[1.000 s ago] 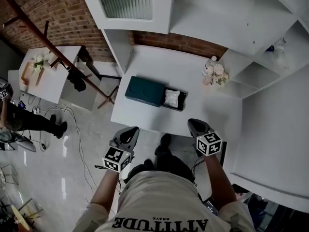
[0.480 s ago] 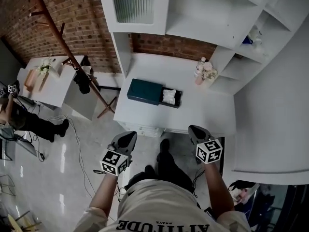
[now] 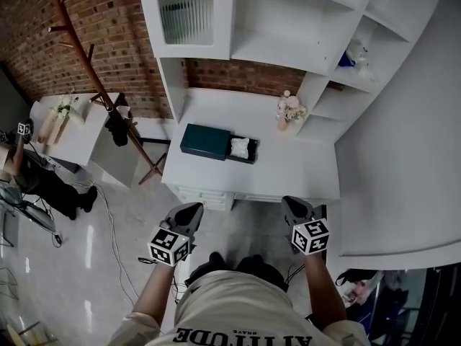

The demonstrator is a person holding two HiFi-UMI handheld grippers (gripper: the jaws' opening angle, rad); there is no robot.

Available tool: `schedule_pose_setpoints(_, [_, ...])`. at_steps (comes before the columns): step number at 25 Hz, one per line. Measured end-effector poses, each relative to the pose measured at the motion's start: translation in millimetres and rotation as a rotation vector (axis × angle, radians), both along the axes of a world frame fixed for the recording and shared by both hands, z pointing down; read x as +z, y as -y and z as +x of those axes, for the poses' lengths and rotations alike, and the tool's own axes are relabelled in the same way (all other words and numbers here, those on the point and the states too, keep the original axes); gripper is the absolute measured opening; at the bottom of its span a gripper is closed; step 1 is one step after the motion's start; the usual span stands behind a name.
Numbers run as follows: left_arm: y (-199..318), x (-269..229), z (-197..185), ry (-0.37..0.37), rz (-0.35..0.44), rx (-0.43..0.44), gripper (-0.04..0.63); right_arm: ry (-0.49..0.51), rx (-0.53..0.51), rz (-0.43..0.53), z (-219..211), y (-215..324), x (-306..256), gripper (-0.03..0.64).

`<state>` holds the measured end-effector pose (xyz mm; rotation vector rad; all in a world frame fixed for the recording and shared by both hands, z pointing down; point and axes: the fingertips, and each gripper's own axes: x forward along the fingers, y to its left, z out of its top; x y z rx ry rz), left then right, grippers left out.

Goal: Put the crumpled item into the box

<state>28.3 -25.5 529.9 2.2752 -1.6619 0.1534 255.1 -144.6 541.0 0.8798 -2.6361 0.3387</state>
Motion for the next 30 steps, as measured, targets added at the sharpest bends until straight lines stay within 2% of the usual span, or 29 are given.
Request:
schedule_pose_setpoints(4, [7,-15,20,0.013,0.046,0.017,0.025,0.034,0.004,0.009,14,8,-9,0.035])
schedule_pose_setpoints(13, [10,-34,49,0.067,0.067,-0.031,0.025,0.065,-0.039,0.043,45,13,-30,0.034])
schedule_pose_setpoints(30, [0,-37,64,0.052,0.070,-0.080,0.025,0.100,-0.064,0.070,59,8,-46,0.034])
